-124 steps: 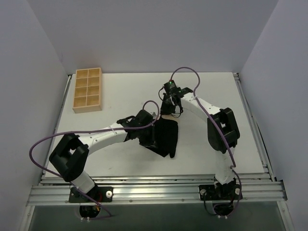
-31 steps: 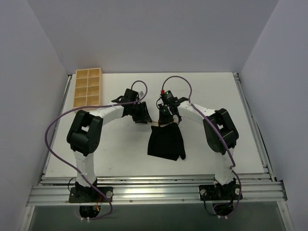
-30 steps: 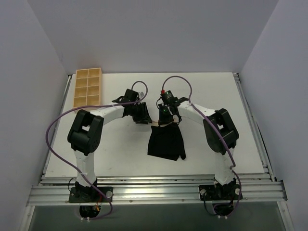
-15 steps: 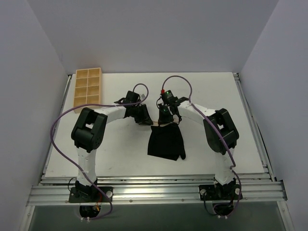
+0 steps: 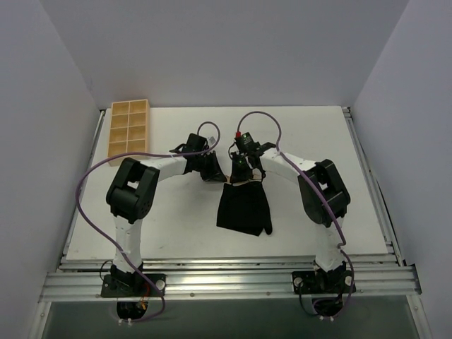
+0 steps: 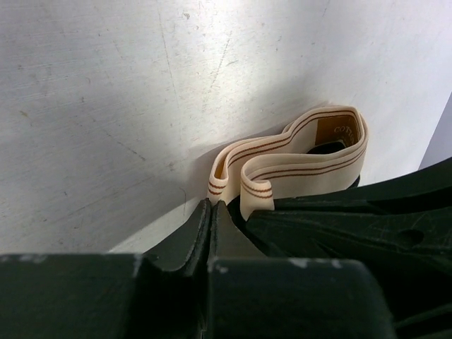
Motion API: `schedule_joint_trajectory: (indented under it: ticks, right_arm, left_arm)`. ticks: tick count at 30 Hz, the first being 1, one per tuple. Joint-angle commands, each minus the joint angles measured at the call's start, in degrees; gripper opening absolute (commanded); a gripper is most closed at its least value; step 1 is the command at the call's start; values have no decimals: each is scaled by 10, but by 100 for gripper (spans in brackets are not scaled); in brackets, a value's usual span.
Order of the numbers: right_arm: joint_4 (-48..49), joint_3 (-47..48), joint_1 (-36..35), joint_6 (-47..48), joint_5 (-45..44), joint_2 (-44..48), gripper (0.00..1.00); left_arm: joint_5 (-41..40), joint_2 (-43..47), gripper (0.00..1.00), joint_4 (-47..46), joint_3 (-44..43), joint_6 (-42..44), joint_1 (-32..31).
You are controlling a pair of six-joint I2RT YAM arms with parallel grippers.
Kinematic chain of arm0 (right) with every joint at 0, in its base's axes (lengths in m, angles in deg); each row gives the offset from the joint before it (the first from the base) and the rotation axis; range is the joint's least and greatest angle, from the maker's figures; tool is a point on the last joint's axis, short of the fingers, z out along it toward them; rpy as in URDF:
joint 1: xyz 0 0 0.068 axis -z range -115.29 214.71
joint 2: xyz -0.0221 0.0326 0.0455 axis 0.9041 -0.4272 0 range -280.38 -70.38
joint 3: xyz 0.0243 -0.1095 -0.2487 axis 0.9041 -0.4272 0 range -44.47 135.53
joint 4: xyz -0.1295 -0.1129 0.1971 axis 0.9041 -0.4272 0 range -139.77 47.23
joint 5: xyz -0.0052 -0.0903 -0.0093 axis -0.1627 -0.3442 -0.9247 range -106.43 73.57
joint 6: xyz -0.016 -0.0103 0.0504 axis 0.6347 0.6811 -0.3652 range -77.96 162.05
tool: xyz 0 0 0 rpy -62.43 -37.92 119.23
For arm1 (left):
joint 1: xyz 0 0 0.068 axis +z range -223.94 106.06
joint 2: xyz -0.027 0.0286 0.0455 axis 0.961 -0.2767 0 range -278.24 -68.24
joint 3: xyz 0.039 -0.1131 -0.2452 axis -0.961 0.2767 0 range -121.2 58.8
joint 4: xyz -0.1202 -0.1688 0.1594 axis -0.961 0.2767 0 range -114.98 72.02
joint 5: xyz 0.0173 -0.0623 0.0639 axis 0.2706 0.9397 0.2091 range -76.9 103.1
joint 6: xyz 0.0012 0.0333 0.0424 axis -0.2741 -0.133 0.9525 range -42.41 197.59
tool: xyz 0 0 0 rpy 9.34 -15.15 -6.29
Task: Roll the underwear
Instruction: Fold the underwear
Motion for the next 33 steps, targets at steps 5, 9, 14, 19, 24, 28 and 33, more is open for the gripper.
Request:
schedule_joint_trajectory:
  ticks: [5,9,14,19,24,28,33]
  right_arm:
    - [1,29,-11,-16,9,22,0]
    - [3,29,-14,-16,10,14,7]
    - [17,19,-15,-23,12,11,28]
    - [25,16,-14,-28,16,9,31]
    - [33,11,-12,-31,19,9,29]
    - [32,11,-11,-33,14,21,26]
    - [-3,37,-4,-38,-2,39,24]
  left_arm:
    - [4,-3,2,-22,3,-2,-3]
    - [5,-3,2,-25,6,-3,-3]
    - [5,-6,2,-20,6,-2,-3]
    - [5,-6,2,-14,10,0,-1]
    - [5,-6,5,-15,10,-2,-1]
    - [5,-6,6,-15,10,-4,0]
    - [6,-8,6,-13,8,-3,0]
